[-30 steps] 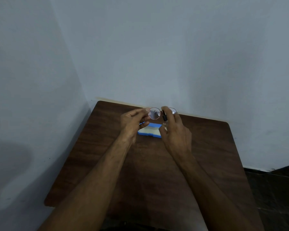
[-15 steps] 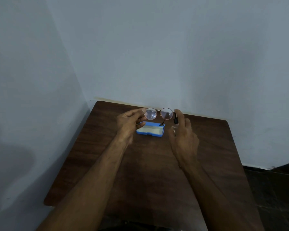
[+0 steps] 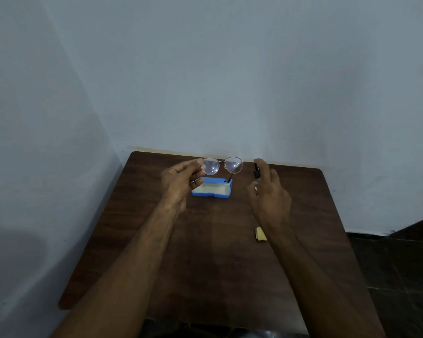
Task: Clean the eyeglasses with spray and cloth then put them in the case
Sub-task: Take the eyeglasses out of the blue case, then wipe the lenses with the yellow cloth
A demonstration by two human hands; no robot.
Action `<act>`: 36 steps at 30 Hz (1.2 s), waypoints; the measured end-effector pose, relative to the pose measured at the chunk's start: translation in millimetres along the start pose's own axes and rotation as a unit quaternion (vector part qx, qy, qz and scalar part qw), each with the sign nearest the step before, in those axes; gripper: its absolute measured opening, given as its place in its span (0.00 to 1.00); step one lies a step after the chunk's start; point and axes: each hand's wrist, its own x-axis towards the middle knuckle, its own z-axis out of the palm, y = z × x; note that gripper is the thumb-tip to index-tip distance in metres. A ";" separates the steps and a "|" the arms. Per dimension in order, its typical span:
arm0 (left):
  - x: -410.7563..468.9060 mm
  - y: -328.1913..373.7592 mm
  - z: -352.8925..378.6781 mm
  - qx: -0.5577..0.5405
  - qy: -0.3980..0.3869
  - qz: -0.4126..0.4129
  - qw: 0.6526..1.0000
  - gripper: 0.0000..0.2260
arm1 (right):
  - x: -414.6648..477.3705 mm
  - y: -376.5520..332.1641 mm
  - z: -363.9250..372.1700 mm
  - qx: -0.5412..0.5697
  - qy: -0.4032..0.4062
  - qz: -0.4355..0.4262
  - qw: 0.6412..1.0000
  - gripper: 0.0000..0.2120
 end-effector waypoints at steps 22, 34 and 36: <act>-10.7 -22.5 -18.5 -0.010 -0.014 -0.044 0.999 0.04 | -129.3 90.2 66.8 0.210 -0.107 0.186 0.954 0.12; -13.8 -41.7 -13.0 -0.006 -0.033 -0.084 0.996 0.02 | -167.7 111.6 62.8 0.222 -0.139 0.224 0.939 0.27; -12.8 -43.7 -11.6 -0.004 -0.036 -0.089 0.995 0.02 | -171.9 117.2 61.6 0.212 -0.149 0.211 0.942 0.36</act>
